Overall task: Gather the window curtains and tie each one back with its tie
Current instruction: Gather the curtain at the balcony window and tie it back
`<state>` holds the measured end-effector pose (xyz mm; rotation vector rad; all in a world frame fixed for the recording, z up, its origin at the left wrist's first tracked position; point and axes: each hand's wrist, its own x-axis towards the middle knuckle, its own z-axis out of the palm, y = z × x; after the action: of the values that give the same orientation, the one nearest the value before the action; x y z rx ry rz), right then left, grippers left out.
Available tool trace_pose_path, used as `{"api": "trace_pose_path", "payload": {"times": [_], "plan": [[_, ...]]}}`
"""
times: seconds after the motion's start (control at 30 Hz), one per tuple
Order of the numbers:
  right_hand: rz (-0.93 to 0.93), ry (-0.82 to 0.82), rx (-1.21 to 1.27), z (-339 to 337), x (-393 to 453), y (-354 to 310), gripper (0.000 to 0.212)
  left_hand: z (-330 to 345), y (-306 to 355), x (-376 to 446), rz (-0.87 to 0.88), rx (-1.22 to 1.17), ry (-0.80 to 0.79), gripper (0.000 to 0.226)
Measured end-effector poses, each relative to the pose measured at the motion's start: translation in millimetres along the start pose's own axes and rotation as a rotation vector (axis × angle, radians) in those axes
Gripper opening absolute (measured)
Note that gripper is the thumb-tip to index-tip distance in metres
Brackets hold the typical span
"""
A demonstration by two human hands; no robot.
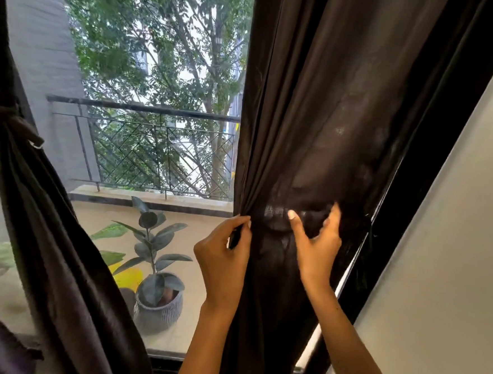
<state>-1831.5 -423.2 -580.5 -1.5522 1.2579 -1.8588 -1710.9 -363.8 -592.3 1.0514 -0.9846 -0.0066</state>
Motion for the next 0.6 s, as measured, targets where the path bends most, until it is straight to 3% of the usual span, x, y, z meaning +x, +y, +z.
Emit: {"api": "trace_pose_path", "payload": {"times": [0.03,0.07,0.13,0.23,0.33,0.6], "plan": [[-0.068,0.013,-0.088,-0.4,-1.0,-0.8,0.035,1.4,-0.1,-0.8,-0.003,-0.005,-0.002,0.018],[-0.143,0.048,-0.177,0.5,-4.2,-2.1,0.022,3.4,0.1,-1.7,-0.002,-0.007,-0.001,0.019],[-0.257,0.045,-0.281,5.8,-16.7,-6.4,0.035,7.1,1.1,-4.2,0.018,0.001,-0.011,0.019],[-0.301,-0.196,-0.433,15.8,-38.3,-12.5,0.008,10.8,3.1,-8.0,0.084,0.035,-0.048,0.018],[-0.263,-0.388,-0.488,20.0,-44.2,-17.3,0.035,10.7,3.0,-8.9,0.127,0.052,-0.058,0.018],[-0.306,-0.589,-0.418,11.8,-45.7,-17.2,0.057,3.5,5.6,-0.8,0.032,-0.030,-0.050,0.018]]}}
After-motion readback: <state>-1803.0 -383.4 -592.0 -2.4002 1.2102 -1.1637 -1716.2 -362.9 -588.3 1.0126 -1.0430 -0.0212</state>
